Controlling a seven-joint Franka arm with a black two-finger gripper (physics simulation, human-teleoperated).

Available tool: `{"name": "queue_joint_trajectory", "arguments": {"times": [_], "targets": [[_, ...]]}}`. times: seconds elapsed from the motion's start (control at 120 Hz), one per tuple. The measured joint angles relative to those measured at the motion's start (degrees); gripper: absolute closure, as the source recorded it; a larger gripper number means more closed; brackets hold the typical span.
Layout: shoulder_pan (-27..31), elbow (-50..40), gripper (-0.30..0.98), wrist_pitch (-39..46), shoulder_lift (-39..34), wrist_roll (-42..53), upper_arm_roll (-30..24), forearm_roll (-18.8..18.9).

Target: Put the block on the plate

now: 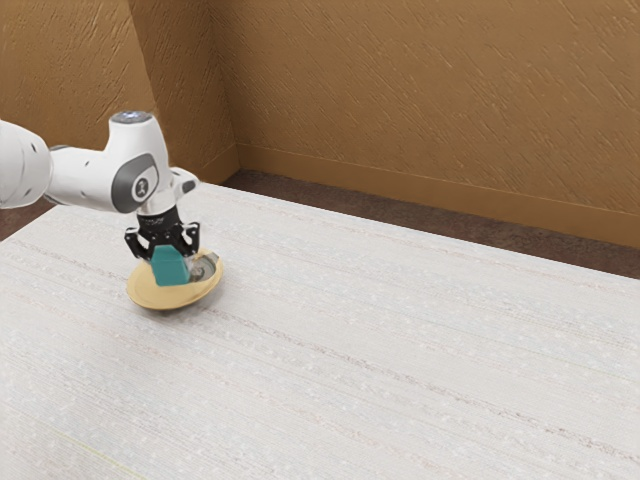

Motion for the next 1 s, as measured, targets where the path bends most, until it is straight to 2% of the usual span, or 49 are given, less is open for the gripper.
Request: {"name": "queue_joint_trajectory", "arguments": {"times": [0.2, 0.333, 0.433, 0.567, 0.6, 0.692, 0.75, 0.867, 1.0], "targets": [[1.4, 1.1, 0.29, 0.9, 2.8, -0.3, 0.0, 0.7], [1.5, 1.1, 0.20, 1.1, 2.3, -0.2, -0.1, 0.5], [1.6, 0.4, 0.12, 1.0, -0.3, 0.0, -0.2, 0.4], [1.1, -5.2, 0.07, 0.8, -8.0, 0.1, -0.6, 0.3], [0.0, -7.6, 0.06, 0.5, -10.7, 0.2, -0.2, 0.2], [-10.8, -9.5, 0.04, -3.2, -16.2, 0.6, 7.3, -0.2], [-14.8, -8.5, 0.03, -6.1, -17.6, 1.5, 9.1, -0.9], [-18.5, -2.3, 0.02, -12.3, -17.5, 5.8, 9.3, -2.8], [-18.2, 0.7, 0.01, -17.4, -18.1, 12.7, 6.7, -4.6]]}}
